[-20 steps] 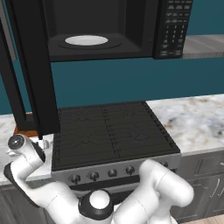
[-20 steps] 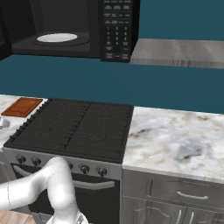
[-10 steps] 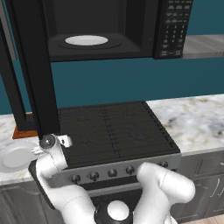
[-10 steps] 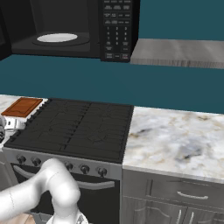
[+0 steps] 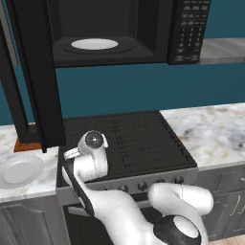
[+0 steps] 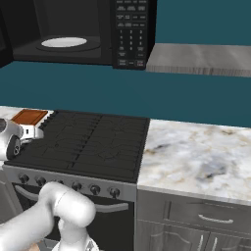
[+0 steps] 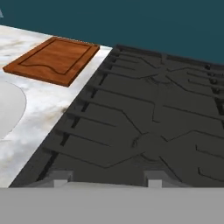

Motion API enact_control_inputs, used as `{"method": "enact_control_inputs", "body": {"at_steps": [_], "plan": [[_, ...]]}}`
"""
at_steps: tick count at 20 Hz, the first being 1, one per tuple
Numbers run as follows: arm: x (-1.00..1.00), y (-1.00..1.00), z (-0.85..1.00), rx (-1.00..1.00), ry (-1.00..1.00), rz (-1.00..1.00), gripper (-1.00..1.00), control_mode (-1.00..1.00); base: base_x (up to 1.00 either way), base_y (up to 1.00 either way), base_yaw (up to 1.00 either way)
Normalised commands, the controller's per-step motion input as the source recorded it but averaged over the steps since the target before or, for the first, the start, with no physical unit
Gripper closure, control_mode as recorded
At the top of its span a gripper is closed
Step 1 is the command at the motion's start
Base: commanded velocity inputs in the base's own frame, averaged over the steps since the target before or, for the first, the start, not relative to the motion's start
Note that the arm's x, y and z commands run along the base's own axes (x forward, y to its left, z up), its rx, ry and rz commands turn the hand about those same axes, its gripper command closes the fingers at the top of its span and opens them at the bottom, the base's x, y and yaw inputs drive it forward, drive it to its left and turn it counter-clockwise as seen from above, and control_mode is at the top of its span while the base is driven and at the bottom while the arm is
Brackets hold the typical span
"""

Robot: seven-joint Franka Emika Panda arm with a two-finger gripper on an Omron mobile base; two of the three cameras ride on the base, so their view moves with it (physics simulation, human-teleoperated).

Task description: Pick the marshmallow from the counter and place it in the microwave.

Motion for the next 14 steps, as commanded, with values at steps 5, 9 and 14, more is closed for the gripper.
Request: {"method": "enact_control_inputs", "body": {"at_steps": [5,9,14], "plan": [[-0.55,-0.71,0.96,0.0,-0.01,0.05,1.0,-1.0,0.0,0.0,0.0],[-0.32,-0.43,0.94,0.0,-0.1,0.08,1.0,-1.0,0.0,0.0,0.0],[-0.03,-0.06,1.0,0.01,-0.02,0.0,1.0,-1.0,0.0,0.0,0.0]]}}
